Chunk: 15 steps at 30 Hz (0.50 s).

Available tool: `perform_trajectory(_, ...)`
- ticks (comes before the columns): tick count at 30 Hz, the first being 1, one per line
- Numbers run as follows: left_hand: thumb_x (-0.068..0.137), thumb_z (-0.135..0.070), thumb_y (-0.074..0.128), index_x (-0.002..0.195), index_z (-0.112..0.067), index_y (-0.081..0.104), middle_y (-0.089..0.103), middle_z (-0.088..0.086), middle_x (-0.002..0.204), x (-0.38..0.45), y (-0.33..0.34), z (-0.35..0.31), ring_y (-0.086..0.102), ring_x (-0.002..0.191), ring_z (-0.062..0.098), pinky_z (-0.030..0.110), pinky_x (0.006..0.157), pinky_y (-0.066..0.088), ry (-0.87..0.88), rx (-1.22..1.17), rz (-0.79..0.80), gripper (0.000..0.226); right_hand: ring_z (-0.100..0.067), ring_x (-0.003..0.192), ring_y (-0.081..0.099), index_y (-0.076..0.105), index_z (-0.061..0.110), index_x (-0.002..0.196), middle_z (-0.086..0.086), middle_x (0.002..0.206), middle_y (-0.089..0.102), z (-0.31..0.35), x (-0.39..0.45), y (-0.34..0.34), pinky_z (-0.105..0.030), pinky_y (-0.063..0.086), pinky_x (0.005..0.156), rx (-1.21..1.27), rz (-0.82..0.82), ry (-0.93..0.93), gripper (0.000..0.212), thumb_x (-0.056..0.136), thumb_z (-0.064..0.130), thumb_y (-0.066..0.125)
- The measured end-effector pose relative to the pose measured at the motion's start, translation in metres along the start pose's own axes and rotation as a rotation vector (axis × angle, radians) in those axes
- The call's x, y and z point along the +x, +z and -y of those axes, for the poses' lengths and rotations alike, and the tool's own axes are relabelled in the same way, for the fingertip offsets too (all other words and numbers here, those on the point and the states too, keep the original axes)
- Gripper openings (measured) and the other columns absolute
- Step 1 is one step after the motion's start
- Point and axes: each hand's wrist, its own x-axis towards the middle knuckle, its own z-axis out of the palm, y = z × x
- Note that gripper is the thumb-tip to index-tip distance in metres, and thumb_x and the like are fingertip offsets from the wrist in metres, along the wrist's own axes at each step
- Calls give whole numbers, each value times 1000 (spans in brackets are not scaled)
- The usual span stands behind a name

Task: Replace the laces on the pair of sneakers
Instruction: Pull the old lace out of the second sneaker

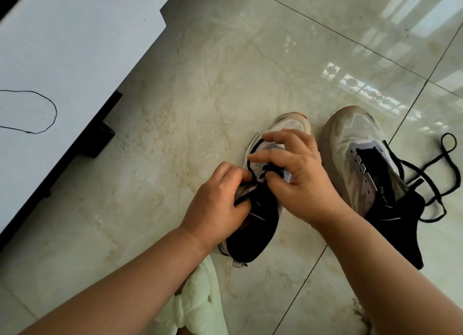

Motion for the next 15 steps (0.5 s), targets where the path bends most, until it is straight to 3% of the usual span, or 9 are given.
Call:
perform_trajectory(7, 73, -12, 67, 83, -12, 56, 51, -6, 87, -3, -2, -4, 41, 51, 3, 18, 50, 36, -32, 4, -63, 15, -4, 128, 17, 70, 36, 95, 20, 127, 43, 1, 6, -2, -24, 3, 101, -134, 329, -21, 36, 76, 15, 49)
perform_trajectory(9, 73, -10, 68, 83, -12, 56, 51, -7, 86, -2, -2, -4, 41, 51, 3, 20, 51, 36, -34, 7, -62, 16, -6, 126, 20, 68, 30, 90, 23, 119, 42, 2, 9, -5, -25, 6, 101, -127, 349, -16, 27, 73, 20, 49)
perform_trajectory(13, 74, -12, 70, 83, -13, 56, 51, -6, 86, -1, -2, -3, 42, 51, 4, 16, 52, 34, -32, -2, -48, 16, -12, 124, 34, 69, 21, 83, 18, 113, 48, 0, 14, -14, -38, 22, 108, -68, 355, -29, 17, 76, 7, 63)
perform_trajectory(15, 75, -14, 70, 83, -14, 56, 50, -7, 86, -1, -2, -3, 43, 52, 2, 10, 52, 32, -20, -8, -43, 15, -16, 119, 43, 70, 17, 83, 12, 110, 53, 0, 13, -14, -35, 31, 104, -14, 315, -38, 15, 77, 4, 65)
